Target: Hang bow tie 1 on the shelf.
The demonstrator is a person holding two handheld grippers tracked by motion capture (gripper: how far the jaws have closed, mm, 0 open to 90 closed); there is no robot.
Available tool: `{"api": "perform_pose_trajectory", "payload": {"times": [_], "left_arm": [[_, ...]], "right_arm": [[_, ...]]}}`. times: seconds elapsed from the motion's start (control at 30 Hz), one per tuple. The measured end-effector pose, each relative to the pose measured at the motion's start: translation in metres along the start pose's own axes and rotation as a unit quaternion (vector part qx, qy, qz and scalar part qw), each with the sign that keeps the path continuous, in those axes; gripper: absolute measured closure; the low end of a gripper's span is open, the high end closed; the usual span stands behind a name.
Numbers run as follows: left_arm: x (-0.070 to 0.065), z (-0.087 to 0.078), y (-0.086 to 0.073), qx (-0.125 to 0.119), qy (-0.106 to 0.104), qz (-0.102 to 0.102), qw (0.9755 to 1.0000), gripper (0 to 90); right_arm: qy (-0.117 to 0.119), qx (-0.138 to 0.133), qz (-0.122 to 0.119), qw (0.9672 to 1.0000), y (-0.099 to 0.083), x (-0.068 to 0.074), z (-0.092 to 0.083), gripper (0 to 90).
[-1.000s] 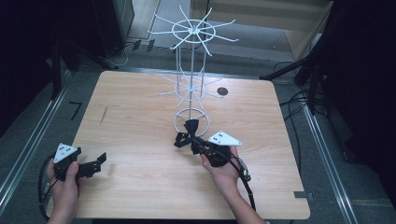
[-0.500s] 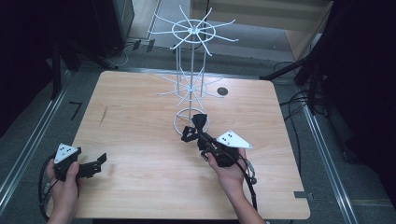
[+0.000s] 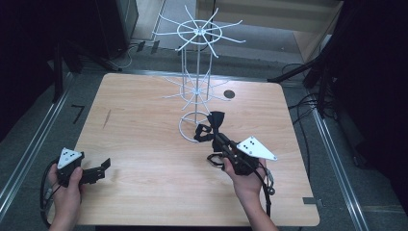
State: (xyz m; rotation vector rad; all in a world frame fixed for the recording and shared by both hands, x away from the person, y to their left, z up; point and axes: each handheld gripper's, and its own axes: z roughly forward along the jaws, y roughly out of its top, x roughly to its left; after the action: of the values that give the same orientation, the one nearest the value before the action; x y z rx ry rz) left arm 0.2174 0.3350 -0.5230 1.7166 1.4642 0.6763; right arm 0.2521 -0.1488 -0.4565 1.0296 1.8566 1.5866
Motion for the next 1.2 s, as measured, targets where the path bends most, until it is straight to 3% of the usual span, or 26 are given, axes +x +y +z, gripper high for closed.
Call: {"api": "perform_pose_trajectory", "payload": {"times": [0.27,0.47,0.73,1.03,1.2], "left_arm": [[0.000,0.000,0.000,-0.001,-0.001,0.001,1.0000,0.0],[0.000,0.000,0.000,0.000,0.000,0.001,1.0000,0.0],[0.000,0.000,0.000,0.001,-0.001,0.003,1.0000,0.0],[-0.001,0.000,0.000,0.002,-0.001,0.003,1.0000,0.0],[-0.001,0.000,0.000,0.002,-0.001,0.004,1.0000,0.0]], "right_arm": [[-0.013,-0.021,-0.003,0.9997,0.006,-0.003,-0.009,83.9],[-0.018,-0.046,-0.019,0.9986,0.011,-0.001,-0.016,83.9],[-0.025,-0.063,-0.016,0.9976,0.016,-0.004,-0.023,83.8],[-0.022,-0.083,-0.011,0.9962,0.026,-0.008,-0.032,83.8],[-0.015,-0.094,-0.024,0.9952,0.032,-0.007,-0.038,83.5]]}}
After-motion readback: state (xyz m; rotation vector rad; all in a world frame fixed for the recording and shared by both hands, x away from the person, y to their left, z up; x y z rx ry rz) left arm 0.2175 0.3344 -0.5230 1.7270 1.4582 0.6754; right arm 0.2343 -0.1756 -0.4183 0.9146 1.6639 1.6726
